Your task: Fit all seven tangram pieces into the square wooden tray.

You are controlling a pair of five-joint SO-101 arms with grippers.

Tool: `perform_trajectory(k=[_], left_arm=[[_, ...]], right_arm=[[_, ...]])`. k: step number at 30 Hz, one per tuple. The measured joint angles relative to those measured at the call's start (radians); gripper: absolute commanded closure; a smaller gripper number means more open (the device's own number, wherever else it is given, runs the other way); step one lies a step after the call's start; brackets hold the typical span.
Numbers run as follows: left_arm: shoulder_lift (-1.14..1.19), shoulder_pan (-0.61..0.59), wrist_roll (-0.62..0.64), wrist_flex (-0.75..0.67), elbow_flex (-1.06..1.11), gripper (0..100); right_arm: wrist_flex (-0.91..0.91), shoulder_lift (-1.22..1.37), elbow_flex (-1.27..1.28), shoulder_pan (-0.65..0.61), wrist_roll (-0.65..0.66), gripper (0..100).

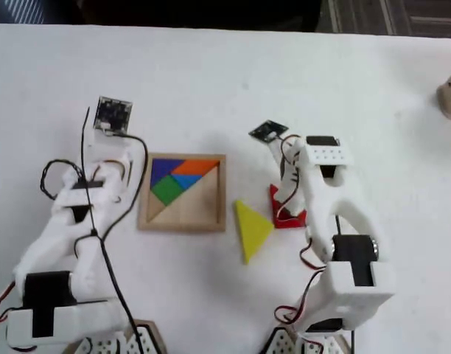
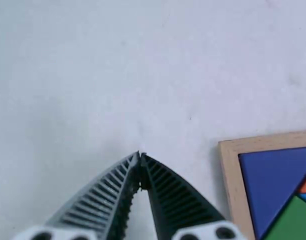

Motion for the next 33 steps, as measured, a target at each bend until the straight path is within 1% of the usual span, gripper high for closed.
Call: perform_trajectory(k=[4,8,10,15,17,18,22,25,27,33], left_arm=[[0.0,0.0,0.0,0.0,0.0,98],[0.0,0.0,0.0,0.0,0.0,98],[0.0,0.0,0.0,0.0,0.0,98],[0.0,0.0,0.0,0.0,0.0,98],[0.0,0.0,0.0,0.0,0.0,98],[0.0,0.0,0.0,0.0,0.0,98],[0.0,0.0,0.0,0.0,0.0,98],[0.0,0.0,0.0,0.0,0.0,98],[0.0,0.0,0.0,0.0,0.0,98],[0.0,0.0,0.0,0.0,0.0,98]], right_arm=[[0.005,0.0,-0.003,0.0,-0.017,90.4],[0.064,-0.068,-0.003,0.0,-0.02,89.6],[0.092,-0.133,-0.003,0.0,-0.02,85.4],[0.17,-0.264,0.04,-0.002,-0.02,69.7],[0.167,-0.284,0.097,-0.014,-0.02,66.4],[0.163,-0.285,0.129,-0.023,-0.02,66.3],[0.046,-0.292,0.273,-0.064,-0.021,66.9],[-0.091,-0.292,0.344,-0.074,-0.072,66.9],[-0.147,-0.292,0.354,-0.068,-0.095,66.9],[-0.18,-0.292,0.359,-0.094,-0.104,66.9]])
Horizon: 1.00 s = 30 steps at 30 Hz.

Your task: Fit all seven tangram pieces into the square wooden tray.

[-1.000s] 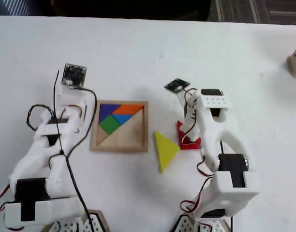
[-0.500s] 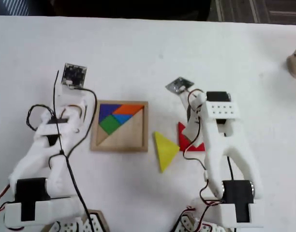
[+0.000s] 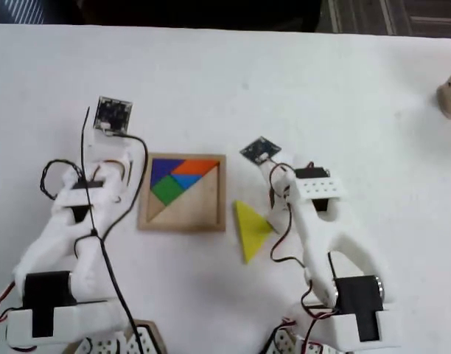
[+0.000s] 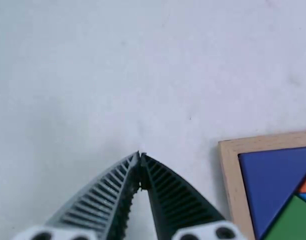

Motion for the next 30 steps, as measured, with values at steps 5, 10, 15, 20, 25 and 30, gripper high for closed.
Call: perform_trajectory(k=[5,10,15,20,25,30], left_arm=[[0.0,0.0,0.0,0.0,0.0,98],[0.0,0.0,0.0,0.0,0.0,98],[0.0,0.0,0.0,0.0,0.0,98],[0.0,0.0,0.0,0.0,0.0,98],[0.0,0.0,0.0,0.0,0.0,98],[0.0,0.0,0.0,0.0,0.0,98]], right_arm=[[-0.055,0.0,0.031,-0.003,-0.003,66.9],[-0.103,0.0,0.043,-0.003,-0.029,66.9],[-0.144,0.0,0.043,-0.003,-0.155,66.9],[-0.149,0.0,0.043,-0.003,-0.276,66.9],[-0.127,0.0,0.021,-0.003,-0.391,66.9],[-0.066,0.0,-0.038,-0.002,-0.448,66.9]])
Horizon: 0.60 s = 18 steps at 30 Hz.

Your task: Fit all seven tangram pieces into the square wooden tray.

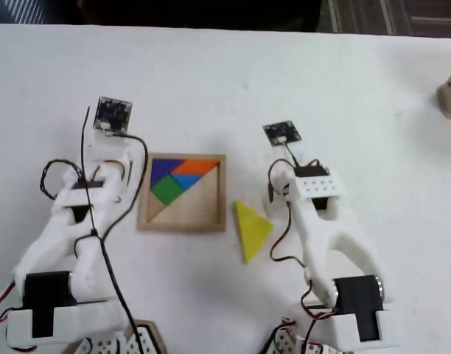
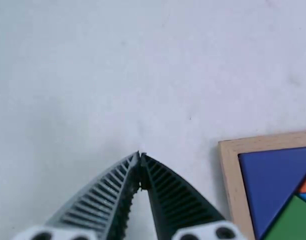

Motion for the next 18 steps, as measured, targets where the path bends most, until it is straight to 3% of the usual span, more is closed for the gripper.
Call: perform_trajectory(k=[12,18], left_arm=[[0.0,0.0,0.0,0.0,0.0,98],[0.0,0.0,0.0,0.0,0.0,98]], right_arm=[[0.044,0.0,-0.052,-0.049,-0.147,66.8],[-0.068,0.0,-0.009,-0.046,-0.152,66.6]])
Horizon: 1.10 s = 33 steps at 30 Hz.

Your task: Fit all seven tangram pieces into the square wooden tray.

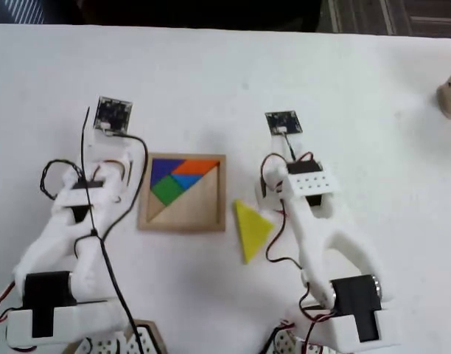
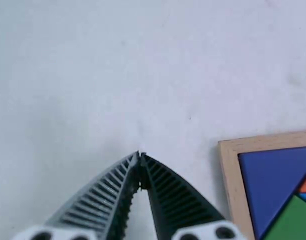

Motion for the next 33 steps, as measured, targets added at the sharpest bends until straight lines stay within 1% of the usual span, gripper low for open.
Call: perform_trajectory(k=[2,6,12,15,18,22,26,28,31,33], left_arm=[[0.0,0.0,0.0,0.0,0.0,98],[0.0,0.0,0.0,0.0,0.0,98],[0.0,0.0,0.0,0.0,0.0,98],[0.0,0.0,0.0,0.0,0.0,98],[0.0,0.0,0.0,0.0,0.0,98],[0.0,-0.002,0.0,0.0,0.0,98],[0.0,-0.017,0.0,0.0,0.0,98],[0.0,-0.018,0.0,0.0,0.0,98],[0.0,-0.018,0.0,0.0,0.0,98],[0.0,-0.018,0.0,0.0,0.0,98]], right_arm=[[-0.025,0.0,0.023,0.002,0.005,66.6],[-0.046,0.0,0.048,-0.002,0.054,66.6],[-0.048,0.0,0.052,-0.002,0.068,66.6],[-0.044,0.057,0.026,-0.002,0.074,66.6],[0.015,0.161,-0.063,0.0,0.074,66.8],[0.147,0.293,-0.219,0.002,0.077,66.9],[0.219,0.361,-0.308,0.005,0.077,67.1],[0.227,0.362,-0.315,0.006,0.078,70.9],[0.227,0.362,-0.316,0.006,0.08,80.2],[0.227,0.362,-0.316,0.012,0.08,83.7]])
